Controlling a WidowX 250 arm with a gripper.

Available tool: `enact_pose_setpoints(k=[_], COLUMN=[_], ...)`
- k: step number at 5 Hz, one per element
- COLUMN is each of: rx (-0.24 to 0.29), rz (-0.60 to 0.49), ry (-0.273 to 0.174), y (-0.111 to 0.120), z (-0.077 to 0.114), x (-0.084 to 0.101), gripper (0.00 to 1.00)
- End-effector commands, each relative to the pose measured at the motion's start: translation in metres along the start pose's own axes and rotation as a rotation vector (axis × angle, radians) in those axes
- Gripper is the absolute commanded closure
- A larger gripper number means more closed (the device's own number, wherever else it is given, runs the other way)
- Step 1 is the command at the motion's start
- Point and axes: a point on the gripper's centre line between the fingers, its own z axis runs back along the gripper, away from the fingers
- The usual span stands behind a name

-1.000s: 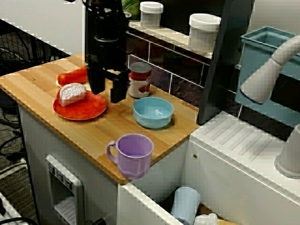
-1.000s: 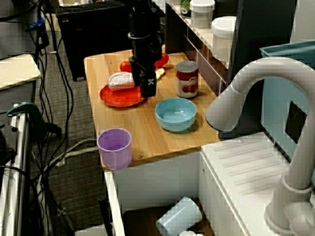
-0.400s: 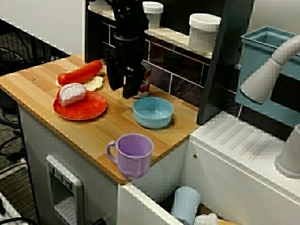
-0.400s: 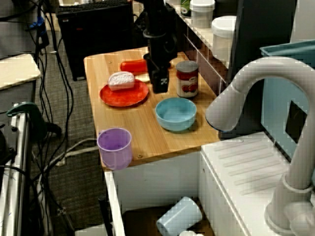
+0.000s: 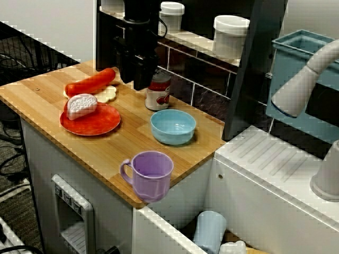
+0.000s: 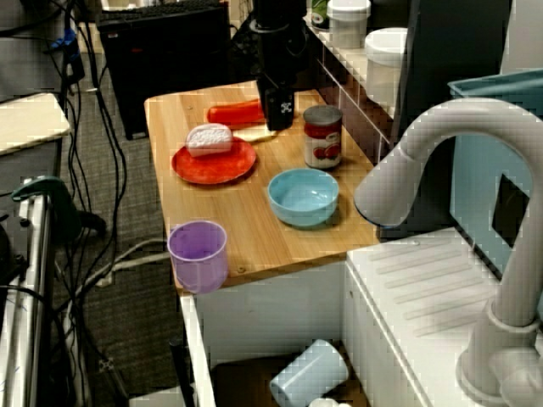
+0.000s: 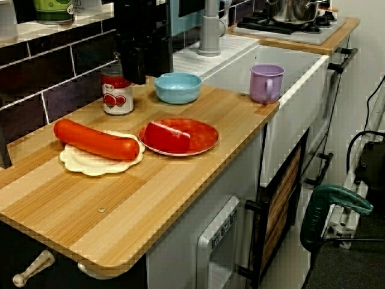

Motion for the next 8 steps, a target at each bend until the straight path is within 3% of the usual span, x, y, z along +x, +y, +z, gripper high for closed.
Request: enact_pose_setpoints(k=[1, 3, 5, 7, 8], rx=[0.042, 0.036, 0.033, 0.005, -0.035], rz=[-0.022, 0.011, 0.079, 0.097, 0.072], ry=[-0.045, -0.054, -0.061, -0.038, -0.010], y=[-0.003, -0.011, -0.018, -0.026, -0.034], z=[-0.004, -0.020, -0.032, -0.037, -0.038], x=[0.003, 0.002, 0.014, 0.024, 0.020], gripper=[1.00, 1.00, 1.00, 1.00, 1.00])
